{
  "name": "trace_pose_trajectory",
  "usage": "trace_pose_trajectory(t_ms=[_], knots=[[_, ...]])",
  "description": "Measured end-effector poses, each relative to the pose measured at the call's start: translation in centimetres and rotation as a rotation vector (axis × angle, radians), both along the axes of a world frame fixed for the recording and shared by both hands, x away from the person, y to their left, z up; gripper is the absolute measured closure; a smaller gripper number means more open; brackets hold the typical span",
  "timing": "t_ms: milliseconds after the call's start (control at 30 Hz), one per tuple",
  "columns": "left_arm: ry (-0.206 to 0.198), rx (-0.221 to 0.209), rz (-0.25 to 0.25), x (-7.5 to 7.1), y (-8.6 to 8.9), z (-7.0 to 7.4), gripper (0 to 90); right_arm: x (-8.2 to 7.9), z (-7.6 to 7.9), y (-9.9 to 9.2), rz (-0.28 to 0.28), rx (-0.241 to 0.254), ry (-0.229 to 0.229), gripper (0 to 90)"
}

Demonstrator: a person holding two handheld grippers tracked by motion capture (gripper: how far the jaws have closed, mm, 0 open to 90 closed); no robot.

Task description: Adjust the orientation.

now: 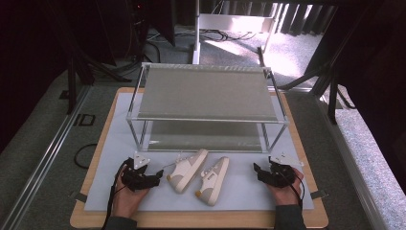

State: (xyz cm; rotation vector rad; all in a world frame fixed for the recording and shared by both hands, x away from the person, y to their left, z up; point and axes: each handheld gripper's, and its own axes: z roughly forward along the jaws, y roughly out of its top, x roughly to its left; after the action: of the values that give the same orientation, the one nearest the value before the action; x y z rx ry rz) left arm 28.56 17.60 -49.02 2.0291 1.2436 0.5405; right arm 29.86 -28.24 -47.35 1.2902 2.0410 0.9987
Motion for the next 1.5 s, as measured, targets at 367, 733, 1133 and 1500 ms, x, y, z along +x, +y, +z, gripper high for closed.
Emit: trace_pose_trajectory(t_ms=[367,733,1133,1500], knots=[[-0.053,-0.045,0.007,-0.9,0.9,1.1,32.2,-1.4,0.5,0.3,0.020,-0.011,-0.038,34.5],[-0.099,-0.112,-0.024,-1.4,0.6,3.1,32.2,-1.8,0.3,0.8,0.034,-0.034,-0.041,34.5],[-0.068,-0.109,-0.082,0.0,-1.1,3.2,31.0,-2.2,0.4,1.2,0.057,-0.040,-0.049,34.5],[-0.050,-0.129,-0.147,0.4,-2.5,2.8,30.0,-2.3,0.4,1.0,0.051,-0.039,-0.048,34.5]])
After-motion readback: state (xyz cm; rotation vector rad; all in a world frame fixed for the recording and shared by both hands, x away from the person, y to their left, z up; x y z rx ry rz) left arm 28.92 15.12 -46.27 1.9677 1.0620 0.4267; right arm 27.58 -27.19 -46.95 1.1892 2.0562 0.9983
